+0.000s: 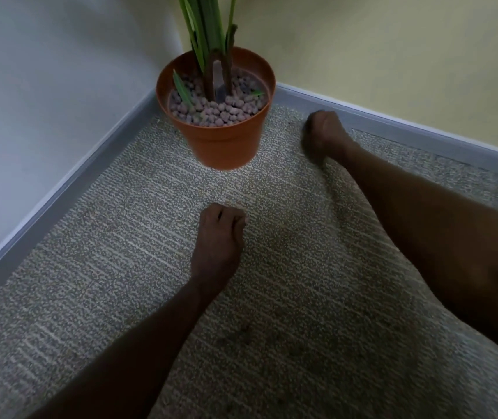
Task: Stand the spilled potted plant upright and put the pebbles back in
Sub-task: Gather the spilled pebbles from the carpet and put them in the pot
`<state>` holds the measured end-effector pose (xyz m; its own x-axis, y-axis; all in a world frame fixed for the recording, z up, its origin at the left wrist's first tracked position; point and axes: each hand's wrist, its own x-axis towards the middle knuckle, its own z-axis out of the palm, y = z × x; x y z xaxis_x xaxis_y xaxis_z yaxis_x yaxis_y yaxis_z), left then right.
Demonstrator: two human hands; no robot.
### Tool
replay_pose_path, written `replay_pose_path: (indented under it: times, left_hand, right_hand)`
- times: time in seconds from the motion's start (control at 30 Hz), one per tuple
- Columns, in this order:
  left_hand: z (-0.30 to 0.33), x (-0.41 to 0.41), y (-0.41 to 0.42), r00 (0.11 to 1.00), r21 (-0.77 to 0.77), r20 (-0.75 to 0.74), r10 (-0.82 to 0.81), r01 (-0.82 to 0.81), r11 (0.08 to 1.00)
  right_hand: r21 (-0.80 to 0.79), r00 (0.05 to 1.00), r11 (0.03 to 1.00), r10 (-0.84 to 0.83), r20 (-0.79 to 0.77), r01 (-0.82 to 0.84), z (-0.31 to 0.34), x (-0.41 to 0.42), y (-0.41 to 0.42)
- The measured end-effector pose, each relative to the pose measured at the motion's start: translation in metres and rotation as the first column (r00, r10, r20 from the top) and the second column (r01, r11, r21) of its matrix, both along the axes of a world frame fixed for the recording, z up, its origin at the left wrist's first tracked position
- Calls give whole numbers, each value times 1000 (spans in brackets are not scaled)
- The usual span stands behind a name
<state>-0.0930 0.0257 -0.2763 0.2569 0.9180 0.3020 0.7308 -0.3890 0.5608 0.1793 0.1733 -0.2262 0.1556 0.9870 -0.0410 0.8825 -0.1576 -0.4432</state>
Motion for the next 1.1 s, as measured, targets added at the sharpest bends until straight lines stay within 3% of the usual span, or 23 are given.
replay_pose_path:
  times: [0.27,0.4,0.47,0.6,0.73,0.9,1.0,1.1]
  left_hand:
    - [2,-8,-3,995,-49,-16,-94,93,994]
    - [12,-15,-39,978,-136,173,-116,140,981]
    - [13,-30,-69,963,-187,187,-193,228,956]
    - [5,-70,-116,908,-203,58,-415,417,886]
    - [24,-85,-152,909,-253,19,-417,407,878]
    - [38,-119,-207,798,-216,-310,-516,469,856]
    - [26,-129,-233,685,-252,-488,-541,483,838]
    - [16,-126,-233,705,-261,-502,-501,429,865]
  right_hand:
    - [129,916,911,400,-32,-393,-25,-60,-157]
    - [85,829,832,554,-76,-548,-19,-85,-219]
    - [70,789,794,608,-94,-604,-17,-92,-245]
    - [37,736,741,670,-99,-670,-9,-99,-285]
    - [41,716,718,696,-56,-695,4,-90,-313]
    - [-240,757,756,644,109,-609,-10,-71,-372]
    - [-248,748,772,632,203,-585,-23,-75,-386]
    - [-207,754,783,621,216,-586,-25,-89,-376]
